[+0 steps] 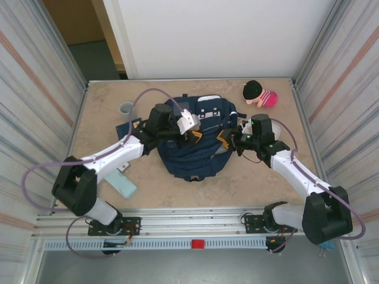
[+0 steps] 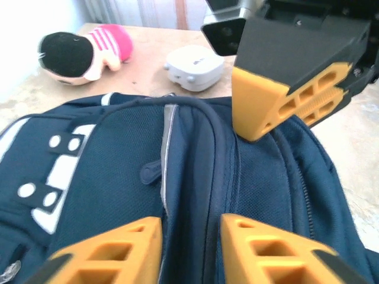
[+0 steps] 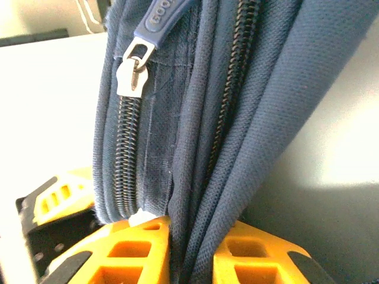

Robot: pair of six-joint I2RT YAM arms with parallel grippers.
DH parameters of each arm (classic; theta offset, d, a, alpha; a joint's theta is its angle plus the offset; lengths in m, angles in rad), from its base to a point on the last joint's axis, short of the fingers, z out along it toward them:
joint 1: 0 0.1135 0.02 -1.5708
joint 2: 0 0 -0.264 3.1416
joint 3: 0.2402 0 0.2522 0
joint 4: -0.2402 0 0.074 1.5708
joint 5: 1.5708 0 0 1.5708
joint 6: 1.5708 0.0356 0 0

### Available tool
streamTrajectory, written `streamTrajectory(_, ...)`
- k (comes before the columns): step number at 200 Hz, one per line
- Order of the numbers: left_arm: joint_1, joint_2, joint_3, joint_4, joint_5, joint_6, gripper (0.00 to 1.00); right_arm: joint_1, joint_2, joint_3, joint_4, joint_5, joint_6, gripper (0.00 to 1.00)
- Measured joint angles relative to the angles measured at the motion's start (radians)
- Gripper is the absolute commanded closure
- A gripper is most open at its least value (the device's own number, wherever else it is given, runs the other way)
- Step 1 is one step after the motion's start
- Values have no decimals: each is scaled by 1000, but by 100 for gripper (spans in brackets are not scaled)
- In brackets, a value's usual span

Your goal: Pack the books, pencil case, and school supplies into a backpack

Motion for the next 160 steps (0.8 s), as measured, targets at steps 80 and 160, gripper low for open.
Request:
streamTrajectory(80, -399, -308, 32, -316, -621, -465, 52, 49, -80, -3, -3, 84, 62, 88)
streamTrajectory(160, -518, -61, 58, -409, -845, -912, 52, 140, -80, 43, -33, 151, 63, 87)
